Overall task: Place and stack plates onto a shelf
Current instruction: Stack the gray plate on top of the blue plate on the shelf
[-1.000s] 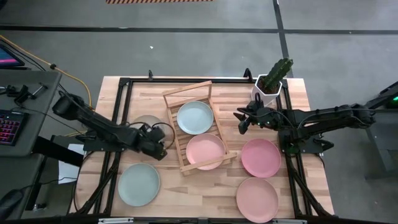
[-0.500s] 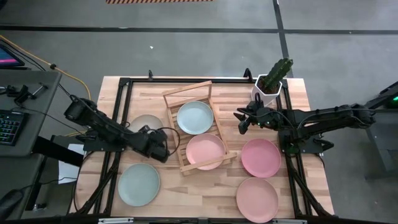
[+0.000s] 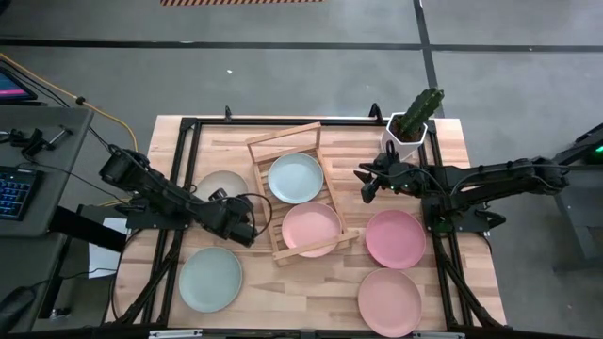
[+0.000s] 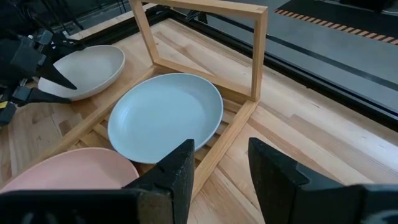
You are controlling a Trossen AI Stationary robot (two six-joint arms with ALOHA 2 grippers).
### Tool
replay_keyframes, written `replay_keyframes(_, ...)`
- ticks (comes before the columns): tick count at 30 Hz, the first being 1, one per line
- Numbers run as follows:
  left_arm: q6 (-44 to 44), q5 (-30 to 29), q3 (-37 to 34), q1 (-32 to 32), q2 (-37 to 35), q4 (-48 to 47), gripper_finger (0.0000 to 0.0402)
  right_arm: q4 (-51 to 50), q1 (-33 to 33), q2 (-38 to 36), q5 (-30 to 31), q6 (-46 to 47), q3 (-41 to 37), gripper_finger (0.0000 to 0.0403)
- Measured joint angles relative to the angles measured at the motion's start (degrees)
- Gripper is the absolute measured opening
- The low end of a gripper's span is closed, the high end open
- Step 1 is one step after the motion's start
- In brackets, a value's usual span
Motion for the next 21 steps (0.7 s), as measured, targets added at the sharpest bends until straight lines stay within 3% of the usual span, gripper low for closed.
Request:
replay_keyframes(11,-0.7,0.7,0.0,0.0,0.2,-0.2,0.0133,0.0,0.0,0.0,0.1,0.0,0.0,0.0133)
replay_keyframes(21,-0.7,2.3,-0.1,0.0,4.7,-0.2,0.0090,0.0,0.0,0.0,0.1,0.0,0.0,0.0133)
